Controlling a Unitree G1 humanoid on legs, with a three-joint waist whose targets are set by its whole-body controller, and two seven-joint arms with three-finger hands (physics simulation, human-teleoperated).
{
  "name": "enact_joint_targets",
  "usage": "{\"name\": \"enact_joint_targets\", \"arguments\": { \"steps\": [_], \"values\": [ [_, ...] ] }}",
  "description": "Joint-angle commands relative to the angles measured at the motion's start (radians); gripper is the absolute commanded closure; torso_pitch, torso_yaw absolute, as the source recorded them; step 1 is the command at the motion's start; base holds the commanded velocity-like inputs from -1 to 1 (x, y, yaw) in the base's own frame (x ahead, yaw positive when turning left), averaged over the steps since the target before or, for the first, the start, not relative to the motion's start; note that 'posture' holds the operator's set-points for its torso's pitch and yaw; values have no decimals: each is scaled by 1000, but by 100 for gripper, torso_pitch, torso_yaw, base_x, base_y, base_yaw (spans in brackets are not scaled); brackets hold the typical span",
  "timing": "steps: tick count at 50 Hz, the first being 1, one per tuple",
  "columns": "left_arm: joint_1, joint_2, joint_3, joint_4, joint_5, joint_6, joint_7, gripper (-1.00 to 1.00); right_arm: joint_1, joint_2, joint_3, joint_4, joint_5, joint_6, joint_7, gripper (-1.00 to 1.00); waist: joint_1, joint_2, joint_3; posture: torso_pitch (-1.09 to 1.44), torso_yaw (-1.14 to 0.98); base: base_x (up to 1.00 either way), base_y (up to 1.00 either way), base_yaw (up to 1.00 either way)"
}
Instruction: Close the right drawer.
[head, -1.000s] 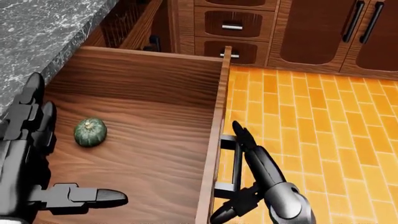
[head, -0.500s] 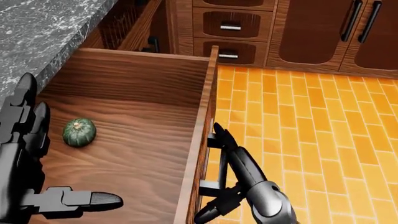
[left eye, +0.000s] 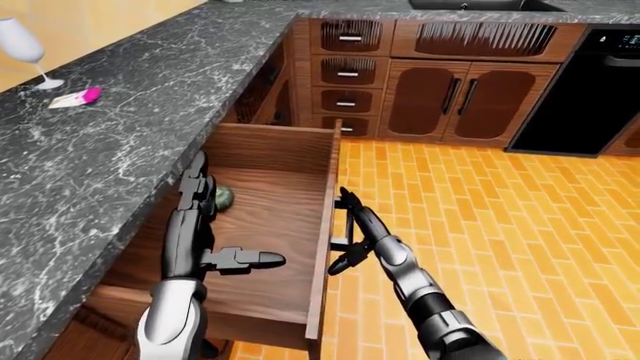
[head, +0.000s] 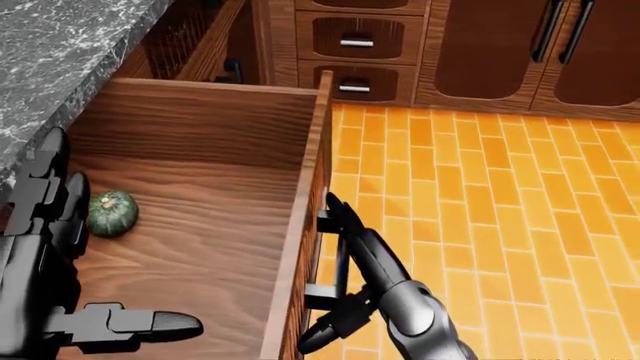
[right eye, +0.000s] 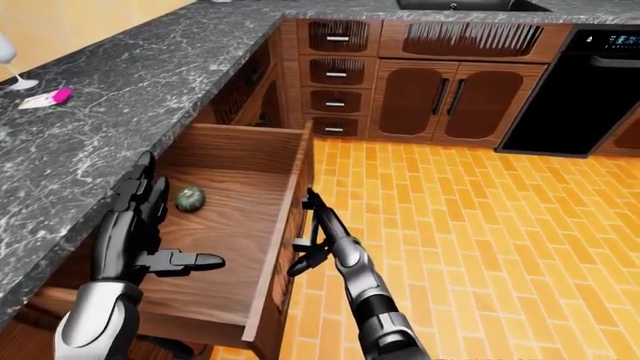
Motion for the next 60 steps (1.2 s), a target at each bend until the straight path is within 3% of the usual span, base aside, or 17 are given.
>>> {"name": "enact_joint_targets", "arguments": {
  "steps": [1,19,44,60],
  "values": [
    [-15,4,5,-43,-3,-30,3,-100,-34,23,27,4,-2,-32,41,-100,9,4,-14,0,0,0,0,0],
    [-24,6,-4,-53,4,-14,3,-100,-96,57,31,124,-10,-100,42,-100,9,4,-17,0,0,0,0,0],
    [-11,9,25,-73,3,-7,-6,-100,-154,137,50,244,-59,-159,50,-100,19,1,-16,0,0,0,0,0],
    [-12,8,22,-66,3,-12,-6,-100,-233,175,23,322,-48,-175,73,-100,27,0,-6,0,0,0,0,0]
  ]
}}
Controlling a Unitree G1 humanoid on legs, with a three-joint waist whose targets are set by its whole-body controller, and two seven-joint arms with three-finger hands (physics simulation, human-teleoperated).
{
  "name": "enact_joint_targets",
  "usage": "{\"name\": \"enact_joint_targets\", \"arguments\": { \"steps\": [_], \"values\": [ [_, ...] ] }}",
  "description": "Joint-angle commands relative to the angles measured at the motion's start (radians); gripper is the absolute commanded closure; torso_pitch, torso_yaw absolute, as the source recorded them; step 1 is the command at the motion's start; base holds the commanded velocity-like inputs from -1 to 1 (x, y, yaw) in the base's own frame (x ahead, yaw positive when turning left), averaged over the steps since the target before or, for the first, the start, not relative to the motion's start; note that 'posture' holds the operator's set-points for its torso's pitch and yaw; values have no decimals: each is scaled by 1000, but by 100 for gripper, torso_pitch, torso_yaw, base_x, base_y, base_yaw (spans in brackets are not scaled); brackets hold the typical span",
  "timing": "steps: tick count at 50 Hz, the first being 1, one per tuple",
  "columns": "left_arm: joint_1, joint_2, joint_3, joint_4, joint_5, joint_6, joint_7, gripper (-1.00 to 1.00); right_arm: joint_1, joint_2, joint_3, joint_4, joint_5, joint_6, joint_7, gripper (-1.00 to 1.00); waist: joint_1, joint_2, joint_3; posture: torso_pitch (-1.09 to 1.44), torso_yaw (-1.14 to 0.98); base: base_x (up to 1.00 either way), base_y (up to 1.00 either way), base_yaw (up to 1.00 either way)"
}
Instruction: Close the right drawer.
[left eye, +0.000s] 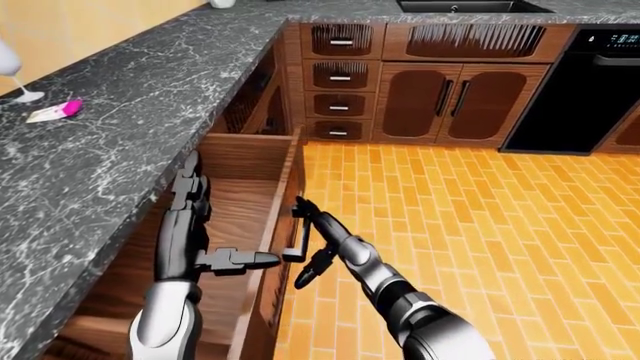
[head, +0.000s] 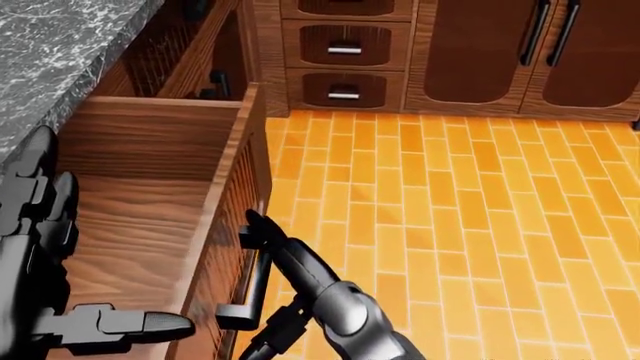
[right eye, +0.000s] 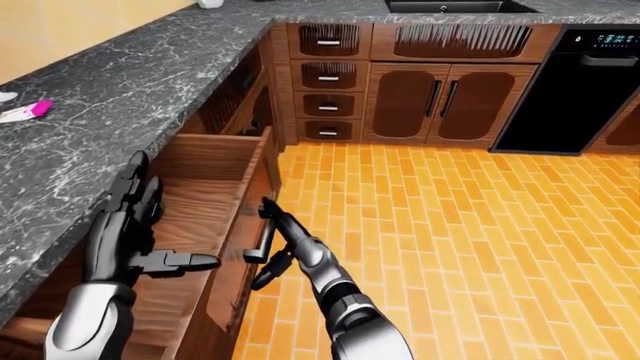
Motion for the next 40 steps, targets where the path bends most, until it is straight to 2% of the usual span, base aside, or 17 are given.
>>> {"name": "enact_joint_targets", "arguments": {
  "steps": [1,9,40],
  "values": [
    [-14,3,5,-41,-5,-30,2,-100,-42,37,17,-28,1,-37,62,-100,9,5,-21,0,0,0,0,0],
    [-3,0,9,-47,-10,-33,2,-100,-58,67,0,2,31,-47,122,-100,9,5,-17,0,0,0,0,0],
    [-21,0,-27,-60,15,-6,1,-100,-94,149,4,30,7,-51,152,-100,15,4,-9,0,0,0,0,0]
  ]
}}
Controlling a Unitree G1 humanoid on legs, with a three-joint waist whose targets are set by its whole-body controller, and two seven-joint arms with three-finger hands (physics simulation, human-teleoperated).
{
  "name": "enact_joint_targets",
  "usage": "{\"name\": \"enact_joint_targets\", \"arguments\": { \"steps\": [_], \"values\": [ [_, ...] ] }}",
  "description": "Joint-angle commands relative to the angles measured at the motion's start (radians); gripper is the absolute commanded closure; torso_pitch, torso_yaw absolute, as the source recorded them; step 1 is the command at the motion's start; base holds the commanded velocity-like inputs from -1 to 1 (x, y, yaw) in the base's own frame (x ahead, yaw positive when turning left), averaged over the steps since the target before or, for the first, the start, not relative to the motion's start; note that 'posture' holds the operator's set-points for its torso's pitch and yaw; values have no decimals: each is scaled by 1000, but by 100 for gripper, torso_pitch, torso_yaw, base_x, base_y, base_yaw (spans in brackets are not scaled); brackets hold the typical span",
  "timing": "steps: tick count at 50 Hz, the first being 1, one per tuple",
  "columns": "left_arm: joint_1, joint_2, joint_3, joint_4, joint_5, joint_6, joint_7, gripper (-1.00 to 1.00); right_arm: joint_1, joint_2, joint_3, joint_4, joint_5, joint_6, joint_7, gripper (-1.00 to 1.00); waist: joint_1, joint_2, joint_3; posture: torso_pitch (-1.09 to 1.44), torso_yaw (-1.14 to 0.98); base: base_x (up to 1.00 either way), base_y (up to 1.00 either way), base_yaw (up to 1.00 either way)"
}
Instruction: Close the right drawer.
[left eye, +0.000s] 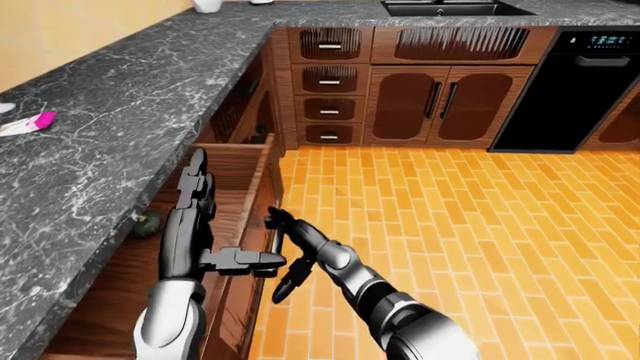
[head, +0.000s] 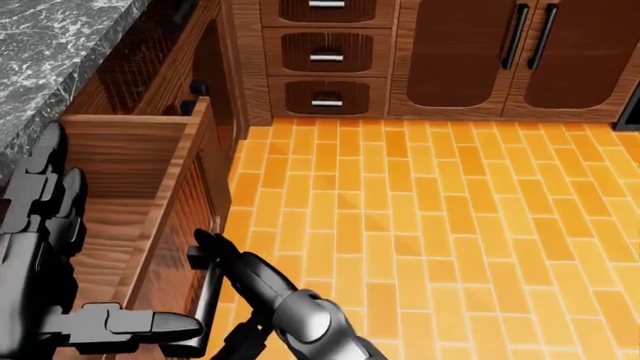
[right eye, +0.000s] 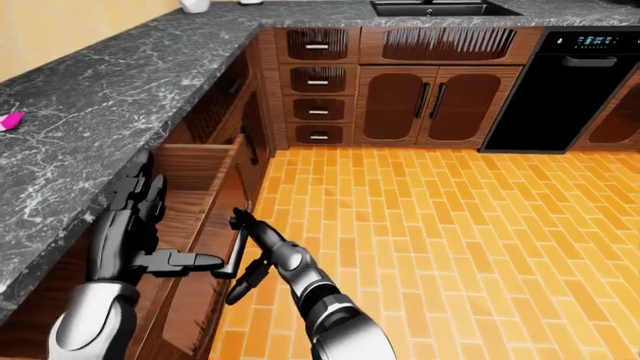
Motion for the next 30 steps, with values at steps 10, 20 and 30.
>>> {"name": "enact_joint_targets", "arguments": {
  "steps": [10,20,30],
  "values": [
    [-13,2,3,-24,-2,-42,-2,-100,-32,90,41,-36,-54,-56,83,-100,10,12,-26,0,0,0,0,0],
    [-6,2,9,-34,-4,-40,-5,-100,-26,121,51,-35,-85,-56,83,-100,12,20,-29,0,0,0,0,0],
    [-15,4,15,-30,-15,-39,-8,-100,-32,84,28,-35,-70,-50,73,-100,12,24,-28,0,0,0,0,0]
  ]
}}
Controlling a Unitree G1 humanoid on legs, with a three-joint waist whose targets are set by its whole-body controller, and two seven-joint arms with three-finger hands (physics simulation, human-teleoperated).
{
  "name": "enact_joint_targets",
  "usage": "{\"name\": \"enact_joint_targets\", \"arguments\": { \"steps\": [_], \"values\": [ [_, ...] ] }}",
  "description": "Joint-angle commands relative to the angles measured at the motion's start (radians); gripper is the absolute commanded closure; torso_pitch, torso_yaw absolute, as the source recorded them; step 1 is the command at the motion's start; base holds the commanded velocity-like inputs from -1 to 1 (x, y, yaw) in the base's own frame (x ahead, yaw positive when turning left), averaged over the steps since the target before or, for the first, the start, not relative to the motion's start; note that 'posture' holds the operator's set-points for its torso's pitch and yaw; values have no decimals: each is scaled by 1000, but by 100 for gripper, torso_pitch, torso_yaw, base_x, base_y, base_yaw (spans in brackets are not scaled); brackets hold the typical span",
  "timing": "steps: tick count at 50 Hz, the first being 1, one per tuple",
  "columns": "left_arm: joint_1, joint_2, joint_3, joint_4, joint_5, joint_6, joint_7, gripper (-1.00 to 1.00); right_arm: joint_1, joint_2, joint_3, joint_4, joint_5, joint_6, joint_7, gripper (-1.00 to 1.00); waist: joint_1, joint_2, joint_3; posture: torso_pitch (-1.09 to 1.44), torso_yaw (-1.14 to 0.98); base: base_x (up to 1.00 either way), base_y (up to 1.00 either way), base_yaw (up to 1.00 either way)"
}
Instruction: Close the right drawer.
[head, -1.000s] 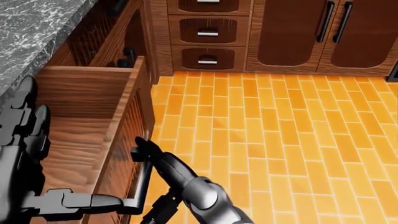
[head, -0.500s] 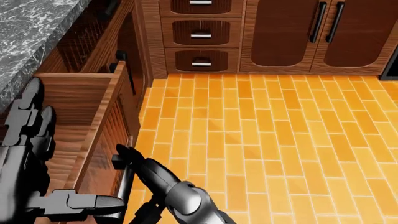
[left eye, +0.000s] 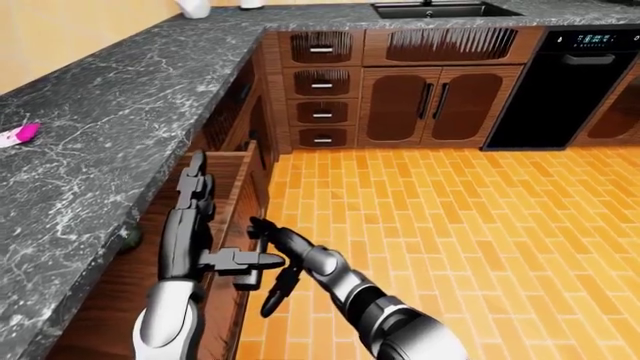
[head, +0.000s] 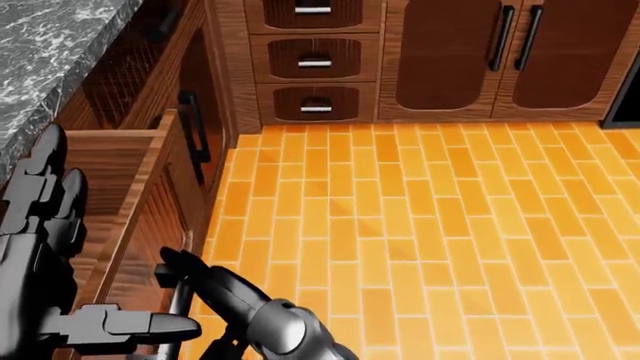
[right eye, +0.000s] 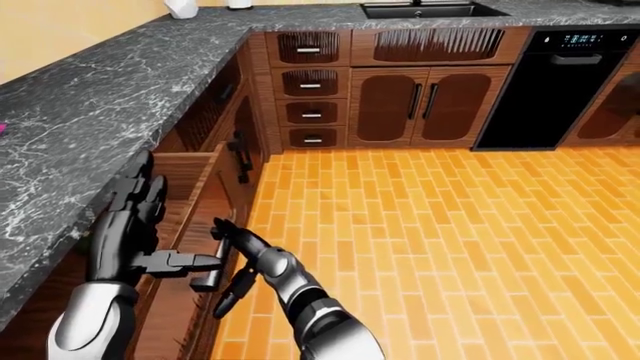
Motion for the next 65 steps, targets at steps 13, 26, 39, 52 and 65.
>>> {"name": "enact_joint_targets", "arguments": {
  "steps": [13,26,39,52,65],
  "values": [
    [-10,4,0,-49,-4,-27,4,-100,21,-143,20,-403,160,49,-41,-100,22,-6,-10,0,0,0,0,0],
    [-20,5,-18,-18,4,-39,5,-100,343,-245,41,-1102,175,383,-24,-100,21,-15,0,0,0,0,0,0],
    [-141,-15,-143,98,51,-21,-12,-100,622,-362,-68,-1620,186,613,-58,-100,7,-23,-7,0,0,0,0,0],
    [-133,-19,-150,105,60,-37,-18,-100,737,-387,-141,-1855,218,697,-80,-100,-7,-22,-17,0,0,0,0,0],
    [-159,-41,-205,214,66,-93,-40,-100,764,-383,-146,-1906,219,712,-81,-100,-4,-25,-28,0,0,0,0,0]
  ]
}}
